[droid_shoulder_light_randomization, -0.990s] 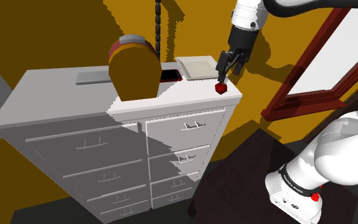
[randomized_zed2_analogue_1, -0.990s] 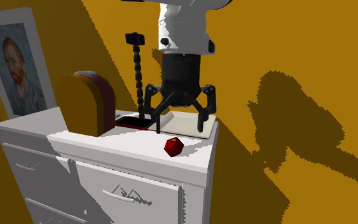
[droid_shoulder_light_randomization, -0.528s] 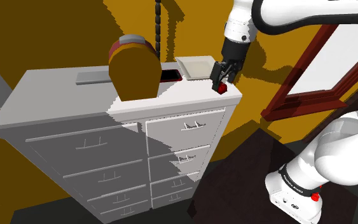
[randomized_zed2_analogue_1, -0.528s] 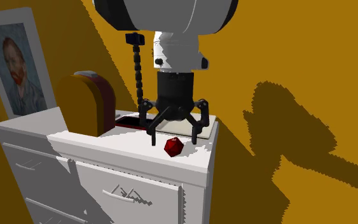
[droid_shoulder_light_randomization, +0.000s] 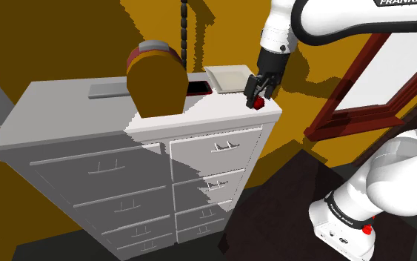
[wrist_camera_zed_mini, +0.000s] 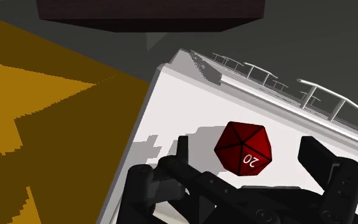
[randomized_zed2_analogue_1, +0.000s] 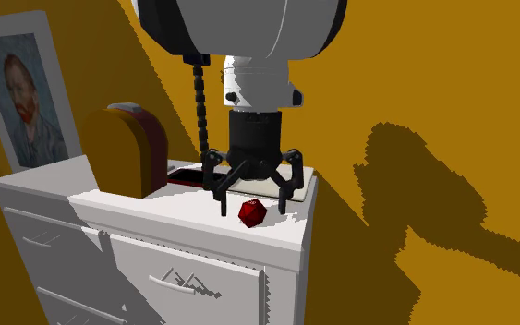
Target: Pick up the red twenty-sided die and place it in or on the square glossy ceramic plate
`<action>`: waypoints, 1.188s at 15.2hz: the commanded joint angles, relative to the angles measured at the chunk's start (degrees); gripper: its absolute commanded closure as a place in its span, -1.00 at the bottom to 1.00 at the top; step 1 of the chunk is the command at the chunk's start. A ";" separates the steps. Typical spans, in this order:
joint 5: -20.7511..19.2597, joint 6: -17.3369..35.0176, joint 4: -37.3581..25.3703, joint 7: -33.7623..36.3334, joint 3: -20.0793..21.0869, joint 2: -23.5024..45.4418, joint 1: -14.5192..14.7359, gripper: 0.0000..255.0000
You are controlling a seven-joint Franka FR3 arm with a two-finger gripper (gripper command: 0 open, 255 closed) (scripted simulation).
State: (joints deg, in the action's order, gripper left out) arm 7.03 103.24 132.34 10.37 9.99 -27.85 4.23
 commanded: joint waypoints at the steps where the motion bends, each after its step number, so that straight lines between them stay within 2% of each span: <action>1: 0.00 0.00 0.00 0.00 0.00 0.00 0.00 -1.00; 2: 0.00 0.00 0.00 0.00 0.00 0.00 0.00 1.00; 11: 0.00 0.01 0.01 0.00 0.00 0.00 0.00 1.00; 18: -0.29 -5.37 -5.36 0.25 -0.34 -0.02 -0.14 1.00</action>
State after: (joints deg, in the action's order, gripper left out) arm 6.76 98.64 127.72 10.56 9.67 -27.85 4.10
